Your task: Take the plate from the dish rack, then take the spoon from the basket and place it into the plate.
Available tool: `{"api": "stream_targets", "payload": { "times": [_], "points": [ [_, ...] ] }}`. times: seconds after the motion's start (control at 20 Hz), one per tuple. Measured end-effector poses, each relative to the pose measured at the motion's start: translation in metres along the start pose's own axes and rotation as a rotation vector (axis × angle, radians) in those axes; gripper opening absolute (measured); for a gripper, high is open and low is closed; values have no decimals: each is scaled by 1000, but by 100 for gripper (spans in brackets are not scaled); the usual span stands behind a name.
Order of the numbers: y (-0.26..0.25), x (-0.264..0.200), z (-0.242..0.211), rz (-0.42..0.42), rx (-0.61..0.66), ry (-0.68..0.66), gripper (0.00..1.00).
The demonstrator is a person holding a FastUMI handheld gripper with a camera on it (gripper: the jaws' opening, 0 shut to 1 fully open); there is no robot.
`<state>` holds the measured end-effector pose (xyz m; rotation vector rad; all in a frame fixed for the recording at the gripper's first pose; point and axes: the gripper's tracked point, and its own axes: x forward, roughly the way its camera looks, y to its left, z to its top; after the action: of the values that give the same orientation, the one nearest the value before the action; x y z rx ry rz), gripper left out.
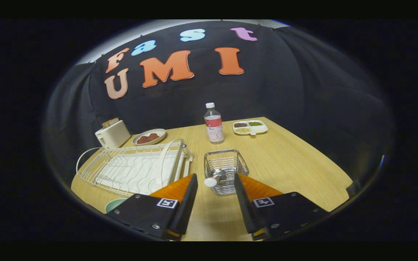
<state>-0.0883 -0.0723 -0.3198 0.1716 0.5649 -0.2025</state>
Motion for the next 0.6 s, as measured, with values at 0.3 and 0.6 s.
{"api": "stream_targets", "payload": {
  "times": [0.3,0.6],
  "points": [
    [-3,4,5,-13,10,-6,17],
    [-9,-4,27,-3,60,12,13]
  ]
}}
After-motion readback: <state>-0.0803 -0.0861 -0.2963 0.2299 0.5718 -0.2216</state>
